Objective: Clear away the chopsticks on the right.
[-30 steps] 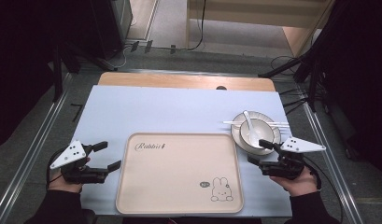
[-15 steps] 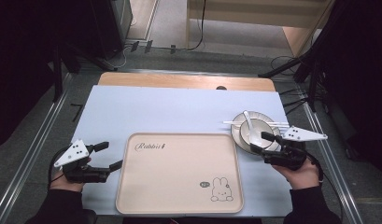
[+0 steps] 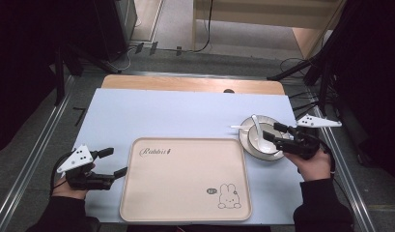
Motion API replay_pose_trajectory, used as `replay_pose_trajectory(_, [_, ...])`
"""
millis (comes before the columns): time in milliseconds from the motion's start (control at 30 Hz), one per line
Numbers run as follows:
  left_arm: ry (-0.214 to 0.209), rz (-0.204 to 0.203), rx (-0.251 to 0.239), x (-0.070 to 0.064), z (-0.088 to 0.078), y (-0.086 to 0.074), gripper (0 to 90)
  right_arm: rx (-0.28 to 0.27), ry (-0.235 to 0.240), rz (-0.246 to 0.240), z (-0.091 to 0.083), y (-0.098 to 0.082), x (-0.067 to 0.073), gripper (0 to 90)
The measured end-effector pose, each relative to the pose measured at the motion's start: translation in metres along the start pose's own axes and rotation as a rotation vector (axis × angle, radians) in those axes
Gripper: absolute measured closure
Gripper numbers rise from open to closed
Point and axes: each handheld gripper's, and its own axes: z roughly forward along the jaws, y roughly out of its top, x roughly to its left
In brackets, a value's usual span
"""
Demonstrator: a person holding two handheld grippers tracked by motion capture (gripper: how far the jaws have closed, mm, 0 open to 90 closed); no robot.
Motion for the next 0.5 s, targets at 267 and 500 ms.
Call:
replay_pose_trajectory(267, [0.000, 0.008, 0.015, 0.000, 0.003, 0.000, 14.9, -0.008, -0.059, 0.084, 0.007, 0.008, -0.035, 51.8])
replay_pose_trajectory(500, [0.003, 0.003, 0.016, 0.000, 0.002, -0.001, 14.8, 0.031, -0.114, 0.091, 0.018, 0.004, -0.058, 75.2])
